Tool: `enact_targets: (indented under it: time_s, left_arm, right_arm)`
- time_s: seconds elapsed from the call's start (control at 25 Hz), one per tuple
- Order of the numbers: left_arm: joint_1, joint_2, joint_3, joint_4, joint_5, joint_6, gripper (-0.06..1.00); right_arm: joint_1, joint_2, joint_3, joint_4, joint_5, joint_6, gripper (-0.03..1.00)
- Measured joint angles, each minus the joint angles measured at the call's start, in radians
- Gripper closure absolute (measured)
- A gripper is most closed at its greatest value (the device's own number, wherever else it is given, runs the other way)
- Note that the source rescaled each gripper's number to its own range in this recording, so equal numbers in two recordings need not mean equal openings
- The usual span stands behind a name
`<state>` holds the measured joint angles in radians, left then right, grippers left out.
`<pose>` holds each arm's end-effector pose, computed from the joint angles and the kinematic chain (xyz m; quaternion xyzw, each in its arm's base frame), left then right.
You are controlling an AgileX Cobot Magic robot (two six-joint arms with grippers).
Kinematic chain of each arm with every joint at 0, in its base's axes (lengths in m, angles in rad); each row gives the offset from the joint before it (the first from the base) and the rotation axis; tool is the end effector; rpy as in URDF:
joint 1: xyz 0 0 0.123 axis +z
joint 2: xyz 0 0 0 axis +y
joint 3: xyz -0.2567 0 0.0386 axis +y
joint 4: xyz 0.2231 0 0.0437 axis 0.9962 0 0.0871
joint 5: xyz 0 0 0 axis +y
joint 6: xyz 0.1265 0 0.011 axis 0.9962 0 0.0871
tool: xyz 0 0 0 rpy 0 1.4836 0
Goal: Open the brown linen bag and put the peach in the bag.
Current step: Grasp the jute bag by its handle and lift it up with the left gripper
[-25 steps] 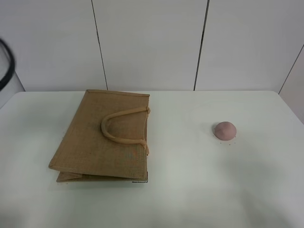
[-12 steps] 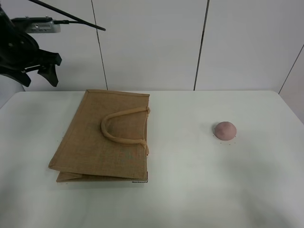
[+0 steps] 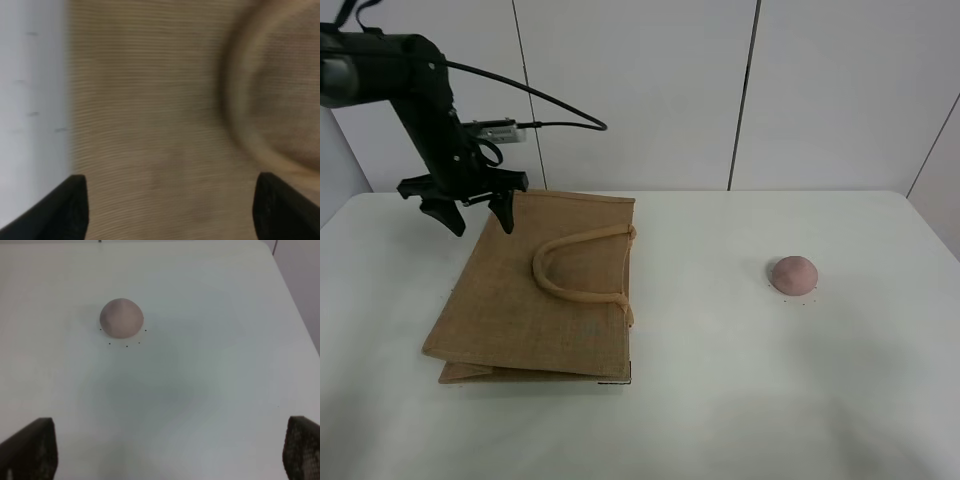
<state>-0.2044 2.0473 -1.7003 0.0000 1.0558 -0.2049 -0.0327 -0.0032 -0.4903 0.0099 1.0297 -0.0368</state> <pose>0.4002 -0.0830 0.1757 -0.0002 0.9919 -0.0259 0.1246 0.0333 0.0000 0.2498 -0.0018 0.8468 -0.0135 0.5318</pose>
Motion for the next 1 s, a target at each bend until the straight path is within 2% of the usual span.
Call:
enact_targets:
  time_s: [0.24, 1.0]
  left_arm:
    - [-0.086, 0.069, -0.023, -0.006, -0.107, -0.057, -0.06]
    - [-0.092, 0.282, -0.043, 0.0, -0.201, -0.06, -0.05]
  right_arm:
    - [0.0, 0.0, 0.0, 0.0, 0.0, 0.0, -0.03]
    - [0.0, 0.0, 0.0, 0.0, 0.0, 0.0, -0.03]
